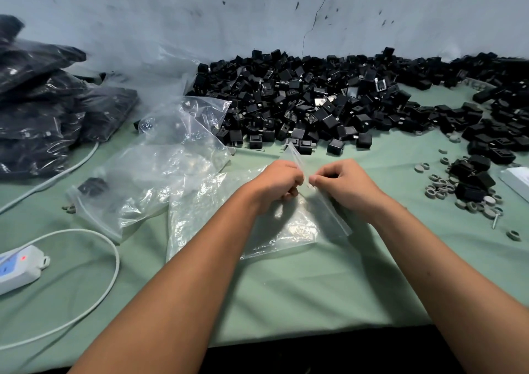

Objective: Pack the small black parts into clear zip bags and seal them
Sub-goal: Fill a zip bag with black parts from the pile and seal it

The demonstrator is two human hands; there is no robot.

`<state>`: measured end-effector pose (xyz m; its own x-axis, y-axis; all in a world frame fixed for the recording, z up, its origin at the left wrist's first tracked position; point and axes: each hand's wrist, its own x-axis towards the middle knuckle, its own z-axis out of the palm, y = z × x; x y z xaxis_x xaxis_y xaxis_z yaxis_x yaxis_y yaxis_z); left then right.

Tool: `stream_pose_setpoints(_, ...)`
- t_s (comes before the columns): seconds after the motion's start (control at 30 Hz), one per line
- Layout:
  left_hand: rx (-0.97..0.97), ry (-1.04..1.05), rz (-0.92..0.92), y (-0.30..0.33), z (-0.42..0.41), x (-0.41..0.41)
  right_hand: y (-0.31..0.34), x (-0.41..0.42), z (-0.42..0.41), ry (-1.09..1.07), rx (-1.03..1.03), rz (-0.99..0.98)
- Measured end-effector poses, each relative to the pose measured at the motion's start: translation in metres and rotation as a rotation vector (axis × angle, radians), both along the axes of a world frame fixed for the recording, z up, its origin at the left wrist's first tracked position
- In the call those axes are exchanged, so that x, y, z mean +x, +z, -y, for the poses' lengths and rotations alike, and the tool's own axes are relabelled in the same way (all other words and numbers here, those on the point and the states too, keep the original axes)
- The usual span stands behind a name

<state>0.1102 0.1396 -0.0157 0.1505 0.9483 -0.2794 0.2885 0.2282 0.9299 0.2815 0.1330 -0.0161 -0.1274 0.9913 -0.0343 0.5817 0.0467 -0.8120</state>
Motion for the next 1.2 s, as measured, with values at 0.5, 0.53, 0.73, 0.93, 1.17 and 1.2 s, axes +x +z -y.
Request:
stream_pose_setpoints(0.5,0.052,0.053,0.000,0.063,0.005,-0.028,-0.004,0.023,-0.010,-0.220,0.275,0.527)
stream_pose_setpoints(0.53,0.090,0.076,-0.023,0.065,0.006,-0.025,-0.003,0.023,-0.011,-0.218,0.259,0.483)
stream_pose_setpoints(0.73,0.254,0.232,-0.338,0.041,0.012,0.007,0.011,0.009,-0.004,-0.149,-0.233,-0.144)
stream_pose_setpoints(0.93,0.173,0.262,-0.643,0.002,0.017,0.010,0.002,0.001,-0.002,-0.152,-0.159,0.012)
stream_pose_setpoints(1.17,0.176,0.164,-0.804,0.008,0.017,0.027,0.005,-0.013,-0.003,-0.097,-0.103,0.526)
stream_pose_setpoints(1.2,0.163,0.141,-0.834,0.009,0.017,0.029,0.005,-0.014,-0.002,-0.101,-0.102,0.542)
